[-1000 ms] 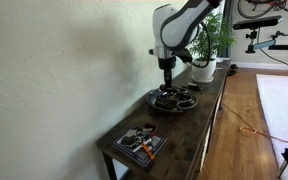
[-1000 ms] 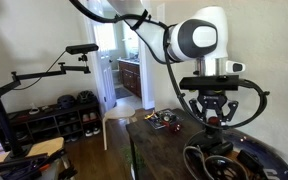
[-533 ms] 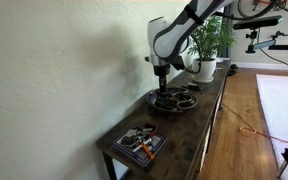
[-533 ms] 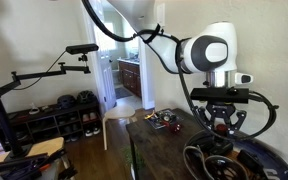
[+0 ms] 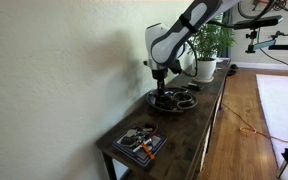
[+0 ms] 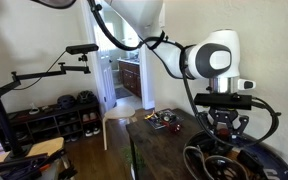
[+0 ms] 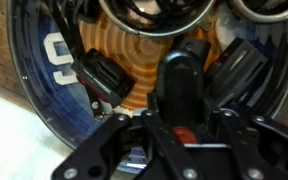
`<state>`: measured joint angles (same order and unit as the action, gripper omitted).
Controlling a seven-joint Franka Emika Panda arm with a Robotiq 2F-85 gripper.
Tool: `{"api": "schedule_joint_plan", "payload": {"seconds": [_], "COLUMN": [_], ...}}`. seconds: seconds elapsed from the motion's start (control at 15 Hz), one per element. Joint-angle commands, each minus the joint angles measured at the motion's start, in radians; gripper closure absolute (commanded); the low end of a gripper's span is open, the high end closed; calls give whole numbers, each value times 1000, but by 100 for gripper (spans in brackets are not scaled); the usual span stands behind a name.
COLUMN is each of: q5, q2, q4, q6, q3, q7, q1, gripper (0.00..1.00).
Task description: Pick up the remote from the table and place it on the tray on the right side of the table
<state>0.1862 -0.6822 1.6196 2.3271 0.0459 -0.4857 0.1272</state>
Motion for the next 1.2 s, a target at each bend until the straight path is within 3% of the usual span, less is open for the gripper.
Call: {"api": "schedule_joint_plan", "payload": {"seconds": [0.0, 0.33, 0.73, 1.07, 1.13], "q5": [2, 11, -19, -54, -45], "q2": [32, 132, 324, 463, 372], "q4": [18, 120, 295, 414, 321], "q6": [-30, -15, -30, -111, -93], "q3": [-14, -21, -58, -67, -64], "q7": [16, 27, 37, 141, 85], "q1": [9, -6, -20, -56, -47], "gripper": [30, 2, 0, 0, 0]}}
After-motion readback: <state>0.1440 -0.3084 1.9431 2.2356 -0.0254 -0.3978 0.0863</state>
